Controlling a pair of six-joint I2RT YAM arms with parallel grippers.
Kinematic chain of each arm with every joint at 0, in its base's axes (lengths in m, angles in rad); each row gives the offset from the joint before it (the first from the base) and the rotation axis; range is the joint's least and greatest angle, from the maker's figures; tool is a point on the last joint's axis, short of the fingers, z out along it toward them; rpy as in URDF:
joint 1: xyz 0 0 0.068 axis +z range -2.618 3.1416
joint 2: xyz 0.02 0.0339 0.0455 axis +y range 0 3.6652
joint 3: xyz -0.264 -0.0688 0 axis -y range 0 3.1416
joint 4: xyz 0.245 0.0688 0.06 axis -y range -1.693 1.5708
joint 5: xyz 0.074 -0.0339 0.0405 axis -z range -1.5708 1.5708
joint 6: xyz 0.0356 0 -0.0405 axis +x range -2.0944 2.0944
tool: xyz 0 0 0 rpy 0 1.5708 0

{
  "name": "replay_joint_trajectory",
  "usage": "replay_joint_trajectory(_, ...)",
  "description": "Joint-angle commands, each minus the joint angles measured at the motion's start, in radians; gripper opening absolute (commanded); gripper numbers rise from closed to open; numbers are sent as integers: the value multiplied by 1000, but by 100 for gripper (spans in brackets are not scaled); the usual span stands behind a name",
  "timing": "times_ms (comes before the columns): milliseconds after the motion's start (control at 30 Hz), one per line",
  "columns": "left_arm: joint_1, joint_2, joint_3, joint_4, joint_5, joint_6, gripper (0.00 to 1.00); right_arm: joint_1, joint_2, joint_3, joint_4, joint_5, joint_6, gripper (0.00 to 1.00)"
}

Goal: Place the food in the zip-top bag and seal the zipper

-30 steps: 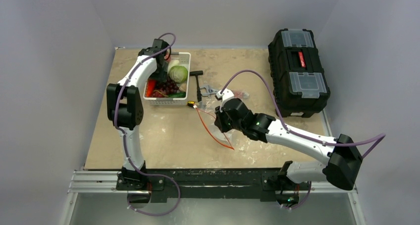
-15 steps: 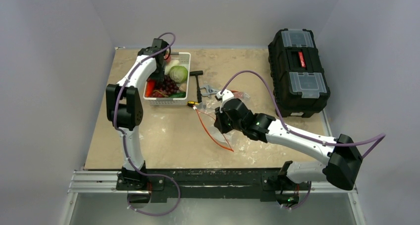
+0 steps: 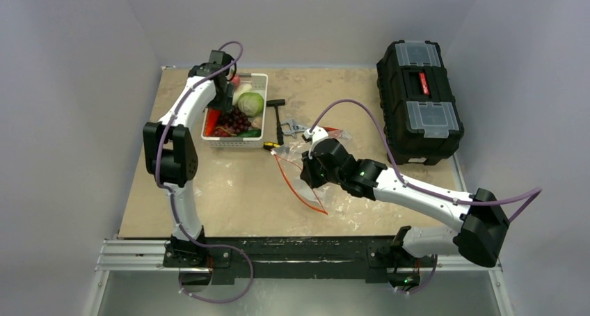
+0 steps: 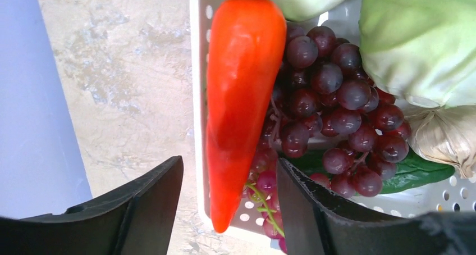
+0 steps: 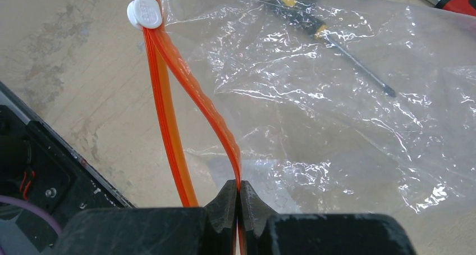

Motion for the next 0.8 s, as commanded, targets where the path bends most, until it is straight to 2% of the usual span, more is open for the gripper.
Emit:
replay_joint_trajectory(0, 19, -83, 8, -4, 5, 9, 60, -2, -14, 36, 19, -23, 13, 0)
replay_joint_trajectory(367, 23, -26, 13, -10, 2, 33, 56, -2, -8, 40, 23, -28, 17, 0)
replay_joint_trajectory(767, 24, 53, 45, -3, 10, 36, 45, -2, -15, 51, 5, -25, 18, 0)
